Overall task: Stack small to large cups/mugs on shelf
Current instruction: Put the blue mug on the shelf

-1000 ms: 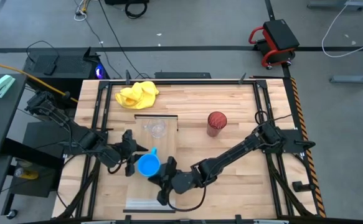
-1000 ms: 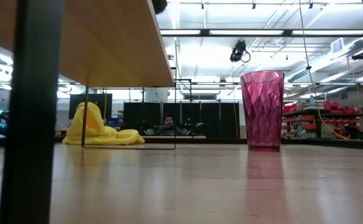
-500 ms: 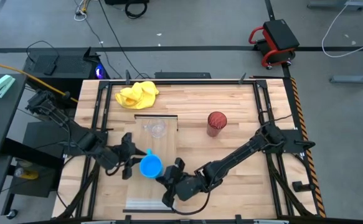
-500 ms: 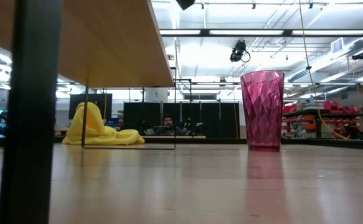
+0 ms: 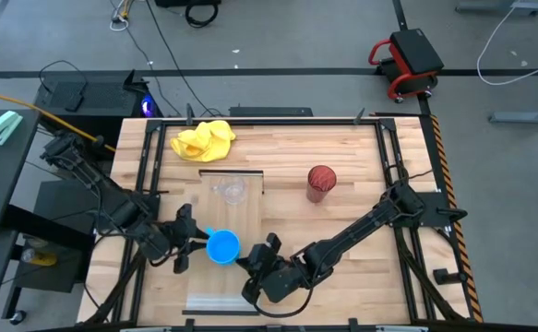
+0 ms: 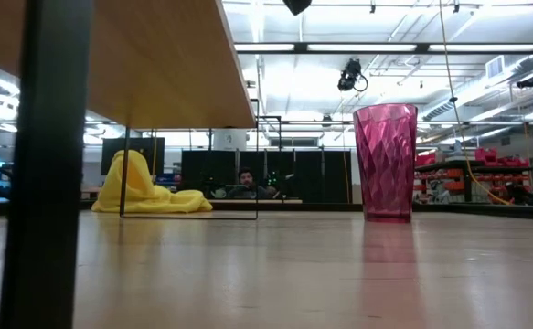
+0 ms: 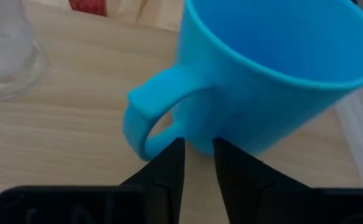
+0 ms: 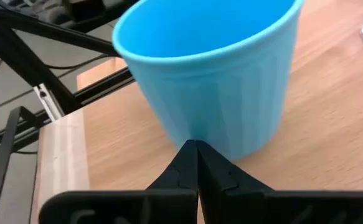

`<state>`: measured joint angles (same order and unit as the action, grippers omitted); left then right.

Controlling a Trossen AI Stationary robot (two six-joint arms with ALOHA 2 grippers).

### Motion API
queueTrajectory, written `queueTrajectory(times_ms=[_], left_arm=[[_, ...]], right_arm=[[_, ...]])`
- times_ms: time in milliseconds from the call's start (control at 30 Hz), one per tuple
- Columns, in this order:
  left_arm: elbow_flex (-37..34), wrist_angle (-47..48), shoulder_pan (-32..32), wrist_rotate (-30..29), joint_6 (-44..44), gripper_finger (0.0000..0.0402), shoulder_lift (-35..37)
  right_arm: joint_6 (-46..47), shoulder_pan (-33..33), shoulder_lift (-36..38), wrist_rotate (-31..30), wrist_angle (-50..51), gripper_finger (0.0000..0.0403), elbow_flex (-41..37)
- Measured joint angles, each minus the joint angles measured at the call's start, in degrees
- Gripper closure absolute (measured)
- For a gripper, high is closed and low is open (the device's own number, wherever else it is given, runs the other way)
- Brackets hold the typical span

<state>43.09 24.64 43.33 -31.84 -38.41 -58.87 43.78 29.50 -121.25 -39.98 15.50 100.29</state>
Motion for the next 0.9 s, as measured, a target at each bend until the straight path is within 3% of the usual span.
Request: queueTrajectory(times_ms=[600, 900], left_arm=[[0.0, -0.2, 4.0, -2.3, -3.3, 0.0304, 0.0], [0.0, -0.7, 3.9, -2.4, -3.3, 0.0303, 0.0]], right_arm=[[1.3, -1.4, 0.2, -3.1, 3.0, 0.0400, 0.0], [6.8, -1.5, 3.2, -6.7, 12.1, 0.0400, 0.0]])
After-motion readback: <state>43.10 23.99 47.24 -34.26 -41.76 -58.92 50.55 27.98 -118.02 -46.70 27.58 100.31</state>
